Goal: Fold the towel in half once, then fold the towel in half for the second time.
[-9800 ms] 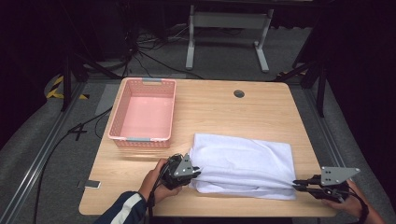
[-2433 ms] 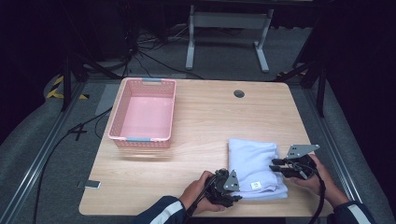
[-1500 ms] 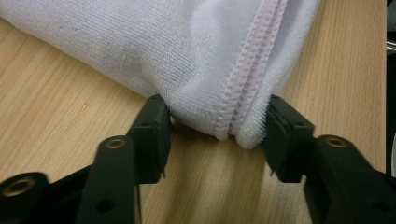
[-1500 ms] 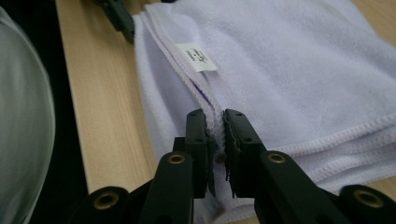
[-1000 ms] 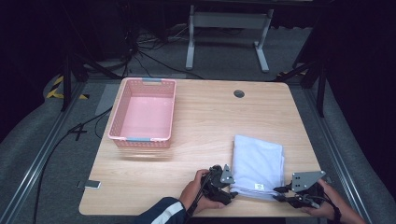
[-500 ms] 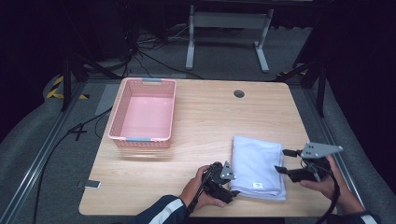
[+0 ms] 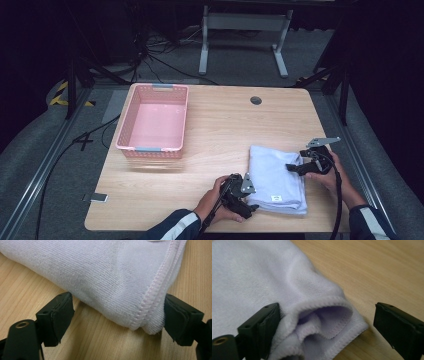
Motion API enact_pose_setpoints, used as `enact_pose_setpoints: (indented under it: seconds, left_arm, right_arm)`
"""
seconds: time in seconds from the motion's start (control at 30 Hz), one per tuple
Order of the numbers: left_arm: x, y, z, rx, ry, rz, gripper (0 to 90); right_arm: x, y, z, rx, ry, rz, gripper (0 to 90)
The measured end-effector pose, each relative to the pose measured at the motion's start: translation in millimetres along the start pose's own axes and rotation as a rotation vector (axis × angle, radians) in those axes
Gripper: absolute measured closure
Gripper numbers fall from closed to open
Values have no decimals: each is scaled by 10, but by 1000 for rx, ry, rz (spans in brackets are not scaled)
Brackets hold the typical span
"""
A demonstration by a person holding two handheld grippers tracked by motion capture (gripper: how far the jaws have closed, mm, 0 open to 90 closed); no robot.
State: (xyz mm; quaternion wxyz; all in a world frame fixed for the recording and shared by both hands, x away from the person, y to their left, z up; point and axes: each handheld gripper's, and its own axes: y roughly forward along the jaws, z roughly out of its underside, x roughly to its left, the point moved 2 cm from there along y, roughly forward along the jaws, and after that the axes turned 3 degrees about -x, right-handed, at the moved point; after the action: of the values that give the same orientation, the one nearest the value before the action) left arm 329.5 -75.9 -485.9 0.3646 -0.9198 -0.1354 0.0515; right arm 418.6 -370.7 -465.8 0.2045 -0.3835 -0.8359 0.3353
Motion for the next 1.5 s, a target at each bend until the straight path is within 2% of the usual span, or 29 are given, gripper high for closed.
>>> enact_pose_setpoints:
  seconds: [0.03,0.07,0.17,0.2,0.23,0.37,0.47,0.53,0.57,0.6,0.77,0.83,0.9,0.93,1.13,1.23,1.5]
  left_arm:
    - [-2,6,-3,-4,0,0,167]
    - [-1,6,-3,-4,1,0,167]
    - [0,13,-5,-11,1,2,170]
    - [1,13,-10,-9,-2,1,182]
    - [1,13,-10,-9,-2,1,193]
    - [12,11,-20,-20,7,7,250]
    - [10,6,-30,-36,3,9,406]
    - [22,-4,-38,-27,12,13,486]
    - [31,-8,-40,-24,15,10,486]
    - [43,-9,-49,-23,16,10,556]
    - [58,-10,-56,-24,29,14,637]
    - [66,-17,-57,-20,40,12,646]
    - [74,-20,-50,-26,32,9,649]
    - [88,-32,-47,-22,42,9,652]
    - [169,-100,-21,-22,33,8,659]
    - [203,-152,-14,-29,20,-20,664]
    - [275,-274,34,-33,-4,-53,665]
  right_arm:
    - [0,0,0,0,0,0,63]
    - [-17,16,18,4,34,-14,48]
    - [-20,38,11,10,24,-11,38]
    - [5,32,3,14,-1,-17,114]
    - [5,32,3,14,-1,-17,114]
    - [71,1,0,7,-22,-74,350]
    - [97,-4,4,1,-16,-126,487]
    - [115,0,4,0,-14,-146,558]
    - [115,0,4,0,-14,-146,558]
    - [134,-5,-3,3,-31,-153,602]
    - [186,-4,-22,-6,-62,-142,643]
    - [205,-5,-29,-17,-73,-132,654]
    - [215,-6,-37,-24,-69,-133,661]
    - [215,-2,-40,-27,-71,-129,663]
    - [265,24,-110,-42,-96,-110,673]
    - [296,46,-175,-49,-111,-102,673]
    - [377,102,-362,-67,-153,-102,674]
